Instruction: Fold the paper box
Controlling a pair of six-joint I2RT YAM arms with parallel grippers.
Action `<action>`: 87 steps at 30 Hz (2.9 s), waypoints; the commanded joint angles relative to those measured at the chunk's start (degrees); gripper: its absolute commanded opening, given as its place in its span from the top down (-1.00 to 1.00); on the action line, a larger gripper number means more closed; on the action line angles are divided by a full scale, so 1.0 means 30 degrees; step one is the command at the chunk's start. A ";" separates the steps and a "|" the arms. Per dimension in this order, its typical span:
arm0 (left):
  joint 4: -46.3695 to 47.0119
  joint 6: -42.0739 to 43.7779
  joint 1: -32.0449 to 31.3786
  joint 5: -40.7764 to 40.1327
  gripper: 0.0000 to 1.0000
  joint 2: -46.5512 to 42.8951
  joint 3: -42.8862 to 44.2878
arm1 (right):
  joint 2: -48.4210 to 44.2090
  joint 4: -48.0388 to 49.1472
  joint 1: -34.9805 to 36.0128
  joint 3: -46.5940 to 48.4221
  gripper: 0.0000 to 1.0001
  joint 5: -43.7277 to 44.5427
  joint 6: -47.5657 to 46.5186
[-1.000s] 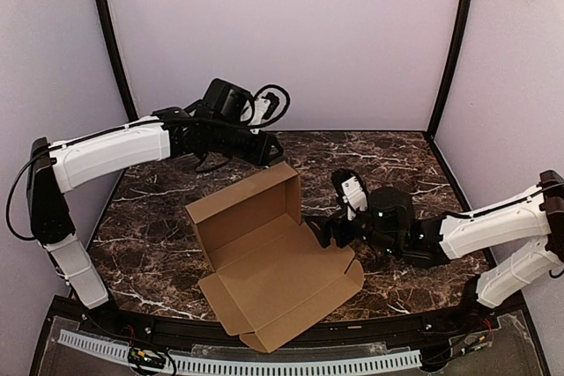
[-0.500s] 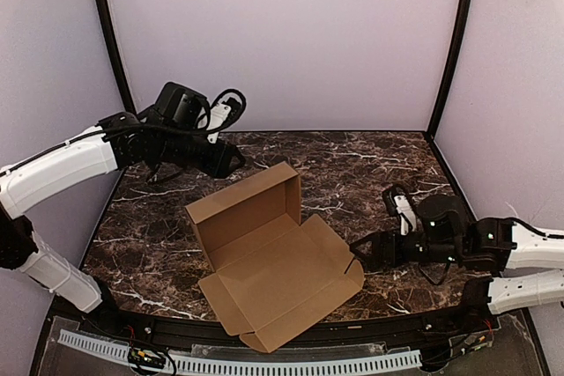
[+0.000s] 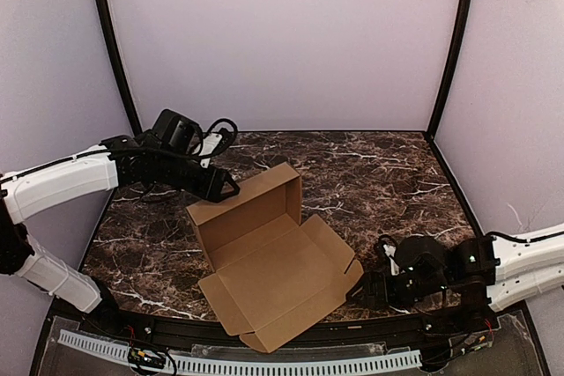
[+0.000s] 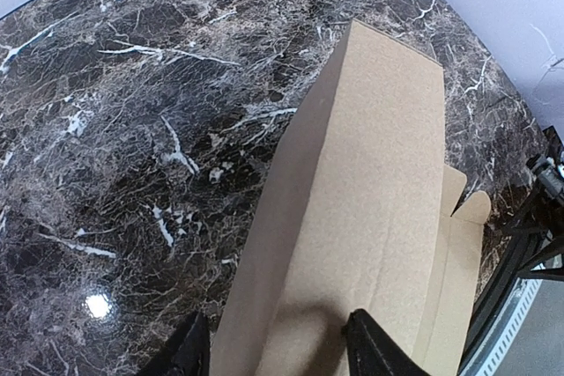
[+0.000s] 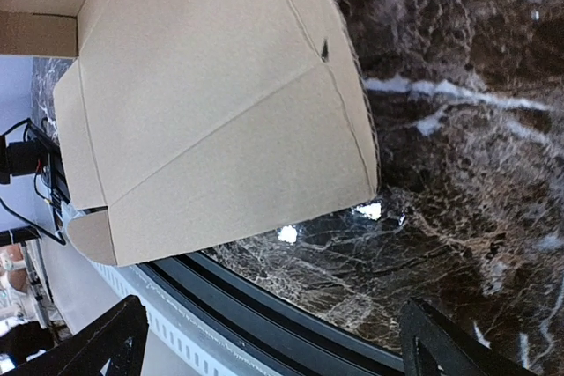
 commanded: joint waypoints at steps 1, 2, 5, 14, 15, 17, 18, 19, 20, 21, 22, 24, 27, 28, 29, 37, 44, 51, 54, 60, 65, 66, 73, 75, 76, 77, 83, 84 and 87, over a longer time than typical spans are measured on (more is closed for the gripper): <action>0.0392 -0.0442 0.0227 0.1263 -0.05 -0.0219 -0.0513 | 0.0898 0.2767 0.0549 -0.1143 -0.97 0.0027 0.2916; 0.0407 -0.0434 0.0252 0.1240 -0.04 -0.0201 -0.0531 | 0.1071 0.3298 0.0609 -0.1339 -0.97 0.0089 0.3201; 0.0486 -0.0481 0.0388 0.0866 -0.05 -0.0228 -0.0639 | 0.1704 0.4831 0.0665 -0.1849 -0.97 0.0296 0.3815; 0.0651 -0.0810 0.0548 0.0787 -0.04 -0.0255 -0.0751 | 0.3481 0.7688 0.0651 -0.2395 -0.96 0.1207 0.5116; 0.0684 -0.0853 0.0565 0.0813 -0.04 -0.0254 -0.0797 | 0.3653 0.8059 0.0651 -0.2507 -0.96 0.1339 0.5344; 0.0739 -0.0993 0.0573 0.0800 -0.04 -0.0309 -0.0921 | 0.4050 0.8919 0.0644 -0.2769 -0.93 0.1601 0.5780; 0.0751 -0.1030 0.0572 0.0772 -0.04 -0.0370 -0.0987 | 0.4270 0.9260 0.0647 -0.2865 -0.92 0.1743 0.5984; 0.0746 -0.1051 0.0571 0.0721 -0.04 -0.0429 -0.1017 | 0.4484 0.9647 0.0632 -0.2954 -0.90 0.1915 0.6156; 0.0725 -0.1052 0.0585 0.0689 -0.04 -0.0459 -0.1077 | 0.4712 1.0058 0.0634 -0.3016 -0.89 0.2064 0.6269; 0.0710 -0.1047 0.0626 0.0627 -0.04 -0.0495 -0.1121 | 0.4924 1.0384 0.0649 -0.3079 -0.88 0.2237 0.6374; 0.0707 -0.1080 0.0642 0.0598 -0.04 -0.0506 -0.1205 | 0.5155 1.0769 0.0651 -0.3098 -0.86 0.2442 0.6479; 0.0705 -0.1091 0.0787 0.0645 -0.04 -0.0501 -0.1346 | 0.5541 1.1376 0.0651 -0.3100 -0.82 0.2887 0.6612; 0.0794 -0.1141 0.1003 0.0744 -0.04 -0.0510 -0.1636 | 0.6054 1.2123 0.0659 -0.3100 -0.74 0.3505 0.6848; 0.0823 -0.1155 0.1140 0.0802 -0.04 -0.0514 -0.1766 | 0.6201 1.2341 0.0645 -0.3100 -0.72 0.3721 0.6908; 0.0866 -0.1172 0.1222 0.0905 -0.04 -0.0517 -0.1872 | 0.6348 1.2573 0.0650 -0.3100 -0.70 0.3905 0.6941; 0.1277 -0.1294 0.2333 0.1619 -0.04 -0.0455 -0.2553 | 0.7979 1.5805 0.0690 -0.3238 -0.48 0.5856 0.7407; 0.1538 -0.1306 0.2903 0.2180 -0.02 -0.0382 -0.3194 | 1.0429 1.9788 0.0687 -0.2283 -0.42 0.6511 0.6538; 0.1641 -0.1456 0.2944 0.2242 -0.01 -0.0575 -0.3660 | 1.3362 2.4371 0.0709 -0.2209 -0.14 0.6528 0.6417; 0.1670 -0.1557 0.2944 0.2233 0.00 -0.0722 -0.3831 | 1.3795 2.4853 0.0710 -0.2114 0.08 0.6444 0.6365; 0.1630 -0.1621 0.2973 0.2191 0.00 -0.0959 -0.3964 | 1.3035 2.3948 0.0708 -0.2002 0.64 0.6531 0.5803; 0.1830 -0.1797 0.2973 0.2522 0.00 -0.1747 -0.3820 | 1.1015 2.0728 0.0666 -0.1489 0.99 0.7088 0.4647; 0.1931 -0.1810 0.2973 0.2792 0.00 -0.1835 -0.3781 | 1.0299 1.9650 0.0561 -0.1203 1.00 0.7182 0.4256; 0.2361 -0.1713 0.2973 0.4320 -0.01 -0.2012 -0.3622 | 0.6556 1.1043 -0.0776 0.2674 1.00 0.7334 0.0290; 0.2673 -0.1892 0.2973 0.4582 -0.01 -0.2012 -0.3750 | 0.5702 0.9640 -0.1702 0.3482 1.00 0.6521 -0.1006; 0.2918 -0.1965 0.2973 0.4779 -0.01 -0.2004 -0.3790 | 0.5333 0.8965 -0.2217 0.3893 1.00 0.5892 -0.1702; 0.3056 -0.2101 0.2973 0.4885 -0.01 -0.2008 -0.3930 | 0.5049 0.8226 -0.2846 0.4329 1.00 0.5151 -0.2444; 0.5309 -0.3295 0.2973 0.6485 -0.01 -0.1806 -0.5109 | 0.4964 0.3101 -0.5787 0.8523 1.00 0.1828 -0.7656; 0.6096 -0.3473 0.2988 0.6910 0.00 -0.1726 -0.5483 | 0.5153 0.2238 -0.6002 0.9346 1.00 0.1652 -0.8531; 0.7644 -0.4405 0.2973 0.7803 0.03 -0.1530 -0.6212 | 0.5805 -0.0231 -0.6484 1.1996 1.00 0.1414 -1.1110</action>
